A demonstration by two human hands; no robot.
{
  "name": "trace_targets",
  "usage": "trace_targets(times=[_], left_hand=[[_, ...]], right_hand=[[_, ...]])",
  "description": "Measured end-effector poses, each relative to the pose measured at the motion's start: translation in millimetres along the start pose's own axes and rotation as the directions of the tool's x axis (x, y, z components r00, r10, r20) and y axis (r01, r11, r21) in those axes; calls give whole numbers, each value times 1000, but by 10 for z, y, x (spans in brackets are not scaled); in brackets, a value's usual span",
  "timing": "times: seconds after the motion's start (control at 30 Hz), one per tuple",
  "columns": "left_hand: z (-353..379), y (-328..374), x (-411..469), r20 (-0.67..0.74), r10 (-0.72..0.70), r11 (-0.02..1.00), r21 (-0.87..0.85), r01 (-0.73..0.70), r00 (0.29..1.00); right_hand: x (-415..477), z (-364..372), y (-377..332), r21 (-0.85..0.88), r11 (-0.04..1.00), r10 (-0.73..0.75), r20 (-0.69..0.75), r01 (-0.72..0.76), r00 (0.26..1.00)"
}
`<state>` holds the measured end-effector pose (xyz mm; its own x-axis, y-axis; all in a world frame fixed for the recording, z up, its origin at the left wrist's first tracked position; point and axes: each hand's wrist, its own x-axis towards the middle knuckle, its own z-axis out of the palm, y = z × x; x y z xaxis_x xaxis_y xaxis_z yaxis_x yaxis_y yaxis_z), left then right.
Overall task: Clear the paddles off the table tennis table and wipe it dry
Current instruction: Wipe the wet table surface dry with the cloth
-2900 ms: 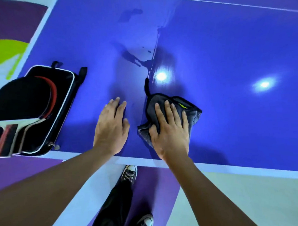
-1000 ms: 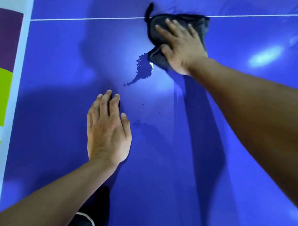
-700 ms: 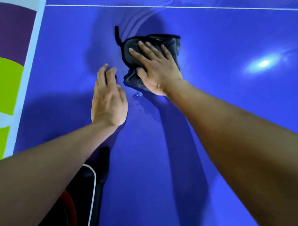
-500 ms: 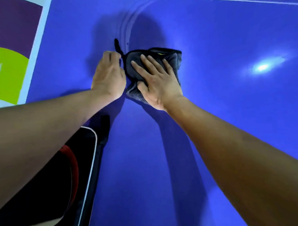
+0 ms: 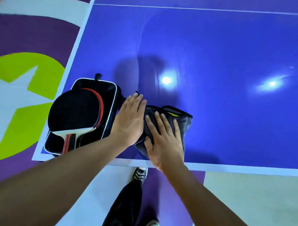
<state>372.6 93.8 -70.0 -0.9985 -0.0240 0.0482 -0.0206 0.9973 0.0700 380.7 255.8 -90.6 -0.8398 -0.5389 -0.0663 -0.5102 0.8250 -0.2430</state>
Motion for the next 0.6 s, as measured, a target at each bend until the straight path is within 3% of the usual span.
trace_targets(times=[0.13,0.3,0.43,0.6], left_hand=[[-146,141,-412,54,-63,997,41,61,997],[-188,-44,-819,-25,-68,997,-21,68,997],[-283,-360,-836,-111,-82,996,-33,78,990],[-399,-834,-596,-149,-200,979,-61,193,968]], right_hand=[[-462,120,-201,10,999,44,-41,-44,998],[-575,218,-383,-2,996,94,-60,-94,994],[-243,211,-397,-19,998,56,-62,-58,996],[761,155,-436,-21,995,93,-10,-94,996]])
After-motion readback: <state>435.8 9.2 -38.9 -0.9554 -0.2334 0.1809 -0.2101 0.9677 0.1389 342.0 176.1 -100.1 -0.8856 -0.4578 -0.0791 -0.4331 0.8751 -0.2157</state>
